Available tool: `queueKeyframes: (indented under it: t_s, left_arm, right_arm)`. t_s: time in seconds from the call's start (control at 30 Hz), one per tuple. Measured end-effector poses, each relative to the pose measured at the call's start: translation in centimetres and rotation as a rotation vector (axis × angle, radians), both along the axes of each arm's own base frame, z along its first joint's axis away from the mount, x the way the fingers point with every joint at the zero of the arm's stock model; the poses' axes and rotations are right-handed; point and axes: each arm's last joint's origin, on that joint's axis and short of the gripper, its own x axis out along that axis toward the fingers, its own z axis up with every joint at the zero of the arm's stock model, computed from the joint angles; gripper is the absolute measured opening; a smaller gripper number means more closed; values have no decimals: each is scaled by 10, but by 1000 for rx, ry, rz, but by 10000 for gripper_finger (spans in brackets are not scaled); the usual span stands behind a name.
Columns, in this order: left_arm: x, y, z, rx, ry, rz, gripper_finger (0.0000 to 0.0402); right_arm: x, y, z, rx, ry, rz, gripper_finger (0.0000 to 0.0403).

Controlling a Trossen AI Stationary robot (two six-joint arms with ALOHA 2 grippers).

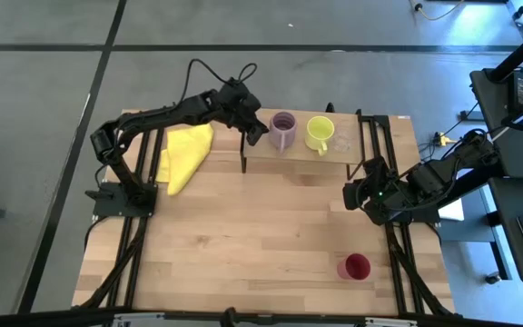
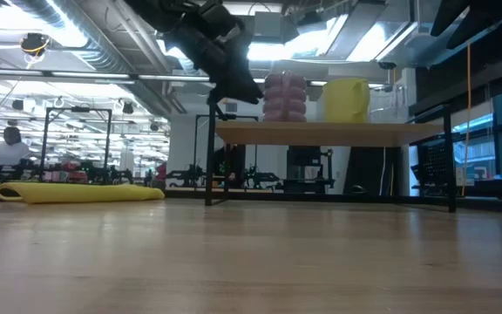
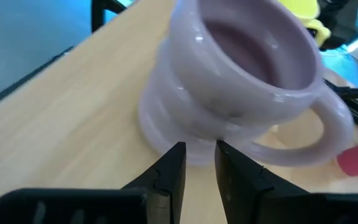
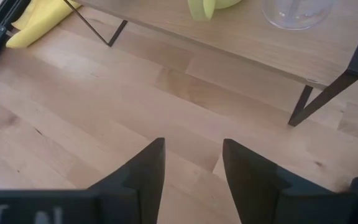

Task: Stack small to large cups/mugs on shelf
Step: Put the purple mug on the shelf, then put the pink cup on the shelf

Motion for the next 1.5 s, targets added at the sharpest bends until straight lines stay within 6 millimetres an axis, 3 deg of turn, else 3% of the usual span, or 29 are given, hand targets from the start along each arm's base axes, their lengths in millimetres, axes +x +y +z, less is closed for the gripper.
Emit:
queueKeyframes:
  t_s: [0.87, 1.03, 1.13, 1.23, 1.4, 1.5]
  left_arm:
    - [11, 3, -8, 5, -40, -34, 80]
    - [4, 2, -12, -4, 40, -33, 80]
    - [-4, 2, -14, 6, 114, -23, 80]
    - [-9, -5, -12, -8, 158, -43, 80]
    - [-3, -34, 9, 77, 100, -61, 80]
    - [0, -57, 23, 117, 56, -69, 80]
  right_arm:
    - [0, 0, 0, 10, -7, -15, 163]
    - [0, 1, 0, 29, 2, -10, 163]
    - [2, 6, -1, 140, 52, 85, 163]
    - [4, 14, -2, 253, 103, 174, 163]
    - [0, 16, -11, 368, 250, 183, 163]
    - [7, 20, -10, 381, 192, 247, 163]
